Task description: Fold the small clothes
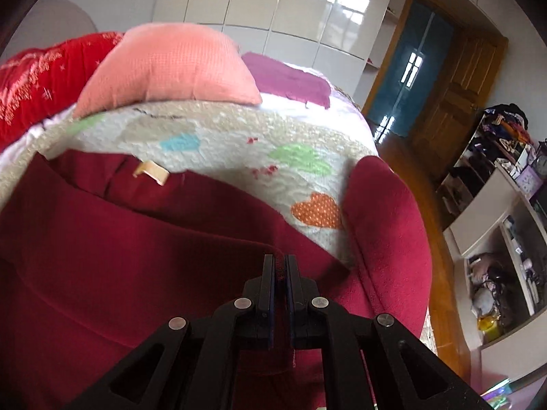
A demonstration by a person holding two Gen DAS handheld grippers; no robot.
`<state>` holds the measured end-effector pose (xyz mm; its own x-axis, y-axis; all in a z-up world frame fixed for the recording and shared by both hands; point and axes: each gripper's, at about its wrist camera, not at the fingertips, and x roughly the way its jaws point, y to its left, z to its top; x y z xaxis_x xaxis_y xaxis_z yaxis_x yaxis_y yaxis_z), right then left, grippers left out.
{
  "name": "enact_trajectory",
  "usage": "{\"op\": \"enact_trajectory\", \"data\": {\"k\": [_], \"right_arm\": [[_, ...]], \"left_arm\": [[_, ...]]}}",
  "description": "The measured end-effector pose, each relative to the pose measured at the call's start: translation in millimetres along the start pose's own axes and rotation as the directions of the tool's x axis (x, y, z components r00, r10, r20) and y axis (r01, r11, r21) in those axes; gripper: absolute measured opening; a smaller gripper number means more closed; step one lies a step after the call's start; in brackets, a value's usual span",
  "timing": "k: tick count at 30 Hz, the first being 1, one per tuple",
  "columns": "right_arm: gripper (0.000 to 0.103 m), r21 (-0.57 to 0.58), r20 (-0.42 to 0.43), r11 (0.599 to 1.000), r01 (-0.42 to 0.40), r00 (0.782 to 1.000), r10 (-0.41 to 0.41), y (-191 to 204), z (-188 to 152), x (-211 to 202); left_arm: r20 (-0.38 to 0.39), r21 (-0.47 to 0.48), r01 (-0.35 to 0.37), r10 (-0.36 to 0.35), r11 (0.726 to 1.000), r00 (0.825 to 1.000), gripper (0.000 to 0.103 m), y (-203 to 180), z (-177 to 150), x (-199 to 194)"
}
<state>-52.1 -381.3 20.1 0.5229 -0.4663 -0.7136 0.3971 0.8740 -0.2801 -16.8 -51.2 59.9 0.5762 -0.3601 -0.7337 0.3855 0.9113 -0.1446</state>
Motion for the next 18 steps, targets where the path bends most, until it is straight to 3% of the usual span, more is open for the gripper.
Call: {"op": "enact_trajectory", "data": {"k": [3,4,5,7,10,11,13,15,18], "right_arm": [[0.007,0.067,0.03,0.997,-0.05,0.998,0.048,-8.8,2.8,-8.1],[0.017,0.096,0.039,0.994,-0.057,0.998,0.054,-11.9,6.1,-14.1],[0.035,0.121,0.057,0.991,-0.057,0.997,0.051,-15.4,7.3,-20.6],[0.051,0.148,0.125,0.986,-0.075,0.991,0.056,-17.5,5.4,-39.4],[0.051,0.116,0.127,0.984,-0.135,0.985,0.12,-8.5,3.1,-45.8],[0.046,0.104,0.105,0.98,-0.169,0.982,0.159,-3.9,0.9,-40.9],[0.034,0.079,0.027,0.979,-0.189,0.982,0.188,6.9,-7.9,-20.2],[0.034,0.089,-0.056,0.979,-0.186,0.98,0.191,12.1,-20.8,7.7],[0.034,0.126,-0.031,0.968,-0.219,0.974,0.224,3.6,-21.3,2.1]], "left_arm": [[0.002,0.016,-0.011,0.011,1.0,1.0,0.04,-8.5,4.6,7.7],[0.004,0.012,-0.005,0.005,1.0,1.0,0.04,-10.9,7.2,9.6],[0.007,0.008,0.001,-0.001,1.0,1.0,0.04,-13.9,10.0,11.4],[0.015,0.013,0.002,-0.002,1.0,1.0,0.04,-20.7,15.6,16.5],[0.002,0.035,-0.013,0.013,0.999,1.0,0.04,-32.3,21.1,32.2],[-0.015,0.041,-0.017,0.017,0.999,1.0,0.04,-35.7,21.1,39.9],[-0.058,0.057,-0.035,0.038,0.998,0.998,0.04,-41.7,19.1,56.5],[-0.071,0.088,-0.069,0.076,0.994,0.995,0.04,-46.9,15.0,67.2],[-0.065,0.125,-0.088,0.097,0.988,0.993,0.04,-52.2,14.2,64.0]]}}
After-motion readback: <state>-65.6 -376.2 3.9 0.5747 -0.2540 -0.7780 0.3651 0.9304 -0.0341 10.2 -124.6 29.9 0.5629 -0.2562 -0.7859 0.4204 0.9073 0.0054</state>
